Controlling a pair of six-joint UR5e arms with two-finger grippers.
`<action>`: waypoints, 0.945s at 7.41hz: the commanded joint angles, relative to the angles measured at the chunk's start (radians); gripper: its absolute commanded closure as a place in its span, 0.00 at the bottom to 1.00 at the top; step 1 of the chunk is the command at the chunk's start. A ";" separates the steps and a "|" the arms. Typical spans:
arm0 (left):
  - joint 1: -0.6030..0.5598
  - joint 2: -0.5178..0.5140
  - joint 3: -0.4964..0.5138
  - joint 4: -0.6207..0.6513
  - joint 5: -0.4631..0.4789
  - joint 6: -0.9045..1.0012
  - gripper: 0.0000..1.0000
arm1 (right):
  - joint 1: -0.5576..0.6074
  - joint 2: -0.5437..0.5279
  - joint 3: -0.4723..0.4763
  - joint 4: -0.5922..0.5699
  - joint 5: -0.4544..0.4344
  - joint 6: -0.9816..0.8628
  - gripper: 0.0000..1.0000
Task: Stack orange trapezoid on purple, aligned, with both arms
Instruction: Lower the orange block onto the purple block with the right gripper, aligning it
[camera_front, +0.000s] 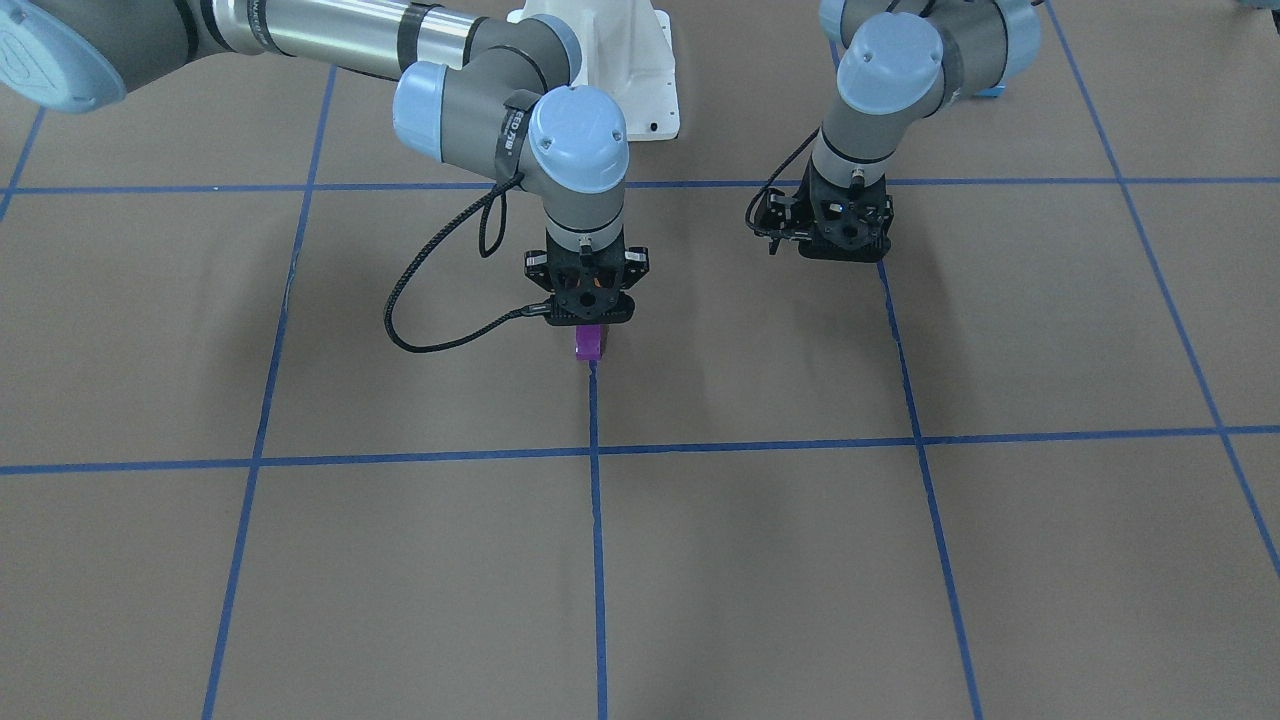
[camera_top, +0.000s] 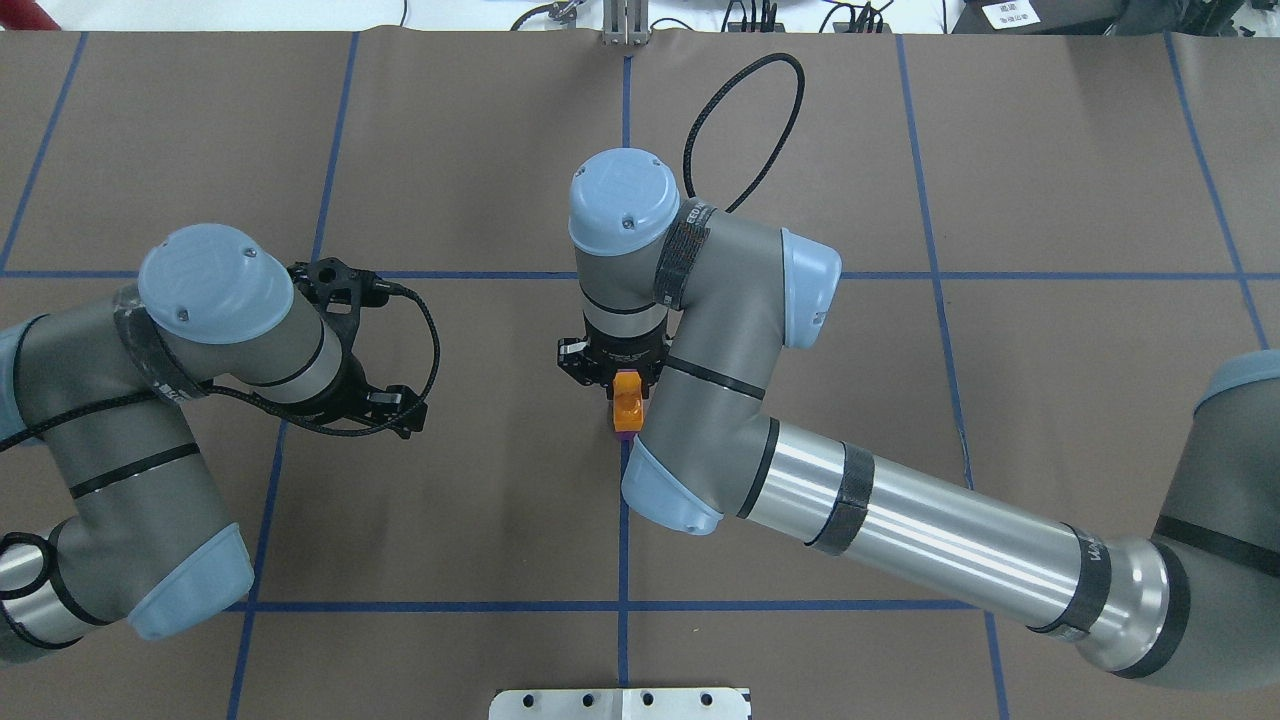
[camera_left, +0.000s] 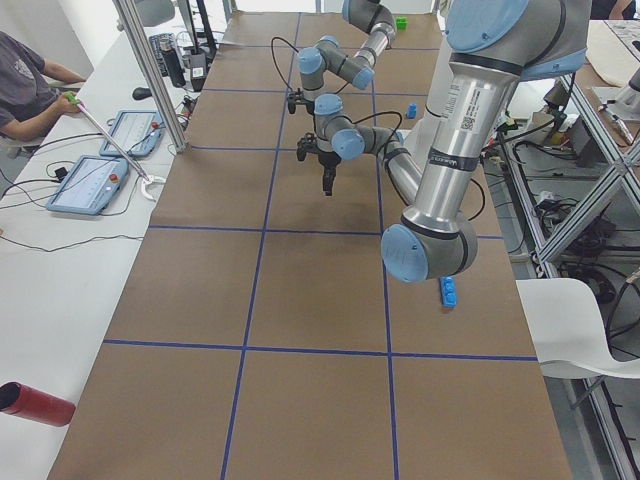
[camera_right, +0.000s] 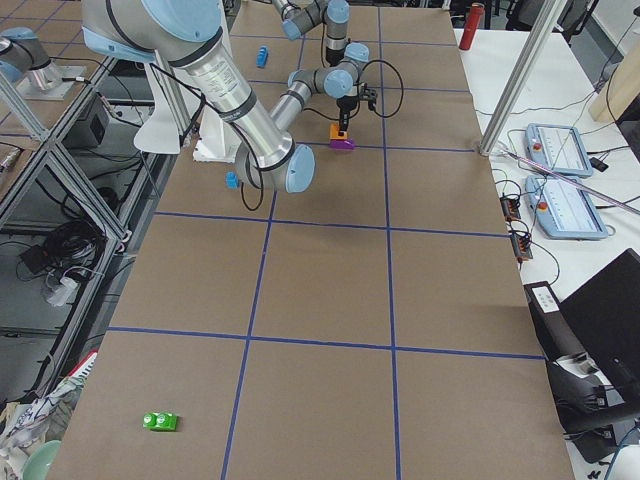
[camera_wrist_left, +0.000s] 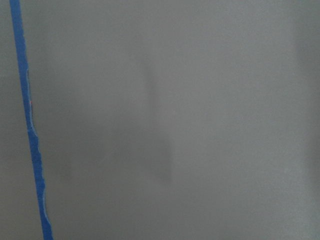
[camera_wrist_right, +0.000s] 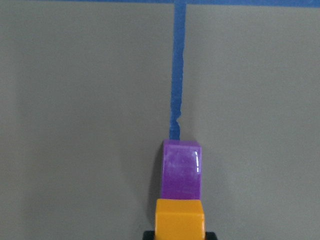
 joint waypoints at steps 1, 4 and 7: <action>0.000 0.000 0.001 0.000 0.000 0.000 0.00 | -0.014 0.001 -0.009 0.000 -0.030 0.000 1.00; 0.000 -0.002 -0.001 0.000 0.000 -0.003 0.00 | -0.014 0.003 -0.009 0.002 -0.030 0.003 1.00; 0.000 -0.003 -0.002 0.000 0.000 -0.005 0.00 | -0.014 0.000 0.001 0.000 -0.031 0.017 0.00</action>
